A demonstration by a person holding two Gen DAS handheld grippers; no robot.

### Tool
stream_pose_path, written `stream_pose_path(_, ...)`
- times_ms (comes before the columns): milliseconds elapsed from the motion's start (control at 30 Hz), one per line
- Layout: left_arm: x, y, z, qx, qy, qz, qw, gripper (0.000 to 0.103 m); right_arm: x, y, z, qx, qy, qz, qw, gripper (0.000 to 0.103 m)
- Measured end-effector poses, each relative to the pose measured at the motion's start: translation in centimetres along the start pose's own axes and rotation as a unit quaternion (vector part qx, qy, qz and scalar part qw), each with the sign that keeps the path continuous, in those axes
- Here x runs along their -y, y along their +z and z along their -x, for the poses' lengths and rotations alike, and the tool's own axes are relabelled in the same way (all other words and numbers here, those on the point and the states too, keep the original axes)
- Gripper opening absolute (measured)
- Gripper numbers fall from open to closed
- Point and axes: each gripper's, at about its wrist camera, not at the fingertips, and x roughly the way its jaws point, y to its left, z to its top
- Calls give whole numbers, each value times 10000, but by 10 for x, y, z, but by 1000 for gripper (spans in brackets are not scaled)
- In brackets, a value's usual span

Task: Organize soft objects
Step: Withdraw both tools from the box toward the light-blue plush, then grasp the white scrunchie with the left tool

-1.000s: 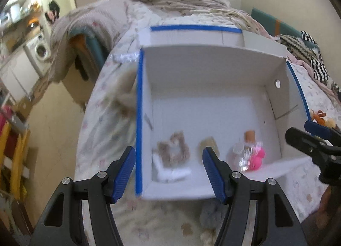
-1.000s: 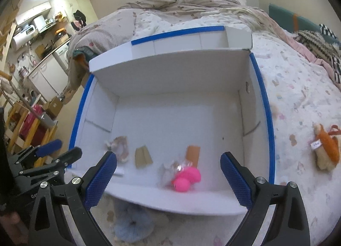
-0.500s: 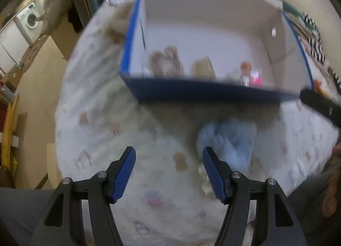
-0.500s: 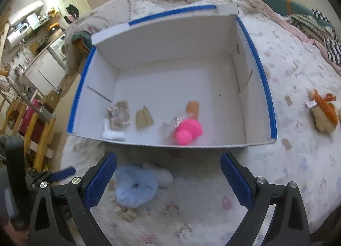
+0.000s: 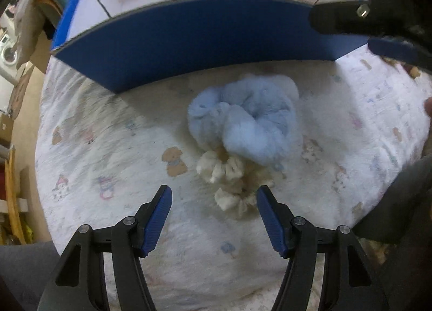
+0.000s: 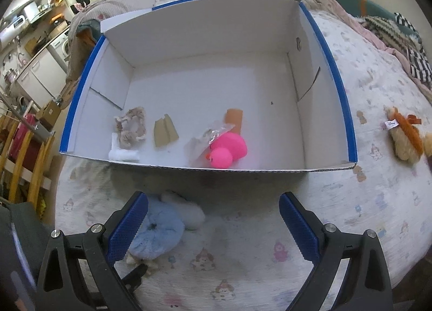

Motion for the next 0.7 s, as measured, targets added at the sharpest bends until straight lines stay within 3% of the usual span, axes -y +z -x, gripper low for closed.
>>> stream_pose_path(133,2,5,-14,-49,116,-47,9999,60,-3,1,1,52,-69,50,10000,103)
stream_pose_path(167,1,6,-14,-40,107,-23,9999,53,-3,1,2,70,-93,67,9999,103)
stream_pose_path(233,1,6,-13,-31,22,18,10000,30,-2,2,3,89,-119,75,9999,103)
stream_pose_path(267,0,8,-14,-51,-1,9,10000,13,-1,2,2,84,-116,63,9999,103)
stream_pose_path(533,-15,8,-2,3,-53,95,9999,9,1,3,-1,10,-63,-10,10000,103)
stream_pose_path(700,-64,7,18,223,253,883,9955,9,3,3,1,38,34,-64,10000,103)
